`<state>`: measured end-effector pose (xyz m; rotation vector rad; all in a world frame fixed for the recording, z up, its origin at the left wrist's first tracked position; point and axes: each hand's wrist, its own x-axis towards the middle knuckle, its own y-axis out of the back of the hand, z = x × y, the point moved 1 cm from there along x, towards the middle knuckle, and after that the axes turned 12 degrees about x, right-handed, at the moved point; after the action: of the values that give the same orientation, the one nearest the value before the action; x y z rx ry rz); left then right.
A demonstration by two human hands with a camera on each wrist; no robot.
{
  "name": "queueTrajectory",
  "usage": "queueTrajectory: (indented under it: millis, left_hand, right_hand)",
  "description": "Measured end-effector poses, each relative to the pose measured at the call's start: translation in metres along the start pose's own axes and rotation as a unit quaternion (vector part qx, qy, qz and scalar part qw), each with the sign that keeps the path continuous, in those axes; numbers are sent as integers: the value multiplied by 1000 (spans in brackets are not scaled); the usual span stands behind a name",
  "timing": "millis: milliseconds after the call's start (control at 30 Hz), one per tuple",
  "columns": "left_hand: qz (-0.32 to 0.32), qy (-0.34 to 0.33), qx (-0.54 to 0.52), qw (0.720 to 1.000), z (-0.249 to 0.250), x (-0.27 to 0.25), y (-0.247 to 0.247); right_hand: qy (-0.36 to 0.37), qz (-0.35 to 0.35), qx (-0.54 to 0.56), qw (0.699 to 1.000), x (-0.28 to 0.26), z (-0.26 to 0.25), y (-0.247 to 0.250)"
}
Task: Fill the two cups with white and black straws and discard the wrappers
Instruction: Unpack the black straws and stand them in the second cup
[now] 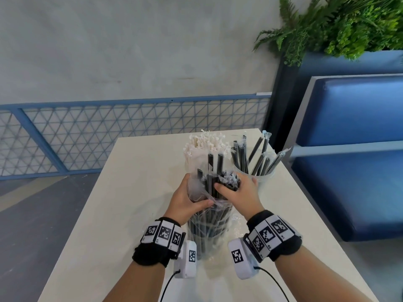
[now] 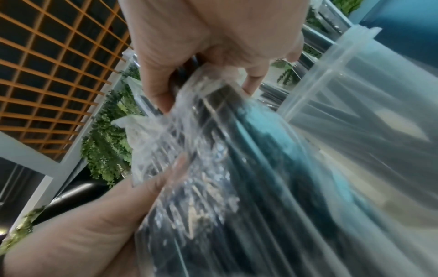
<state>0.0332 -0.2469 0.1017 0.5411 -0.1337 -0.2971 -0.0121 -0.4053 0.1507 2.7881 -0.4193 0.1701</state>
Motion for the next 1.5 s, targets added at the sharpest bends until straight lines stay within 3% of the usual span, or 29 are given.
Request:
queueTrajectory:
  millis: [267,367,467,633,767,1000,1133,1300,1500]
  left_hand:
    - [8,7,13,1000,-1,2,-1]
    - [17,-7,-4,1000,1,0,0]
    - [22,-28,-9,999,7,-3,1]
    - [15,-40,-8,999,9,-3,-3]
    - [14,-38,-18,999,10,-3,-2]
    - [12,-39,-26,999,13,-3,-3]
    - [23,-32,-39,998,12,-1,-6]
    - [18,-43,-52,998,16,-1,-8]
    - [15,-31,-46,998,11,2,-6]
  right_hand:
    - [18,-23,100,995,8,-17,10]
    - [21,-73,159,984,6,-26,14]
    - [0,-104,151,983,2,-17,11]
    - [10,4,108,994,0,9,-5]
    - [20,59,163,985,9,-18,5]
    - [52,97,313,943,30,-46,29]
    - [62,58,279,957,23,-38,26]
    - [22,37,210,977,8,-18,6]
    - [15,117,238,964,25,-26,18]
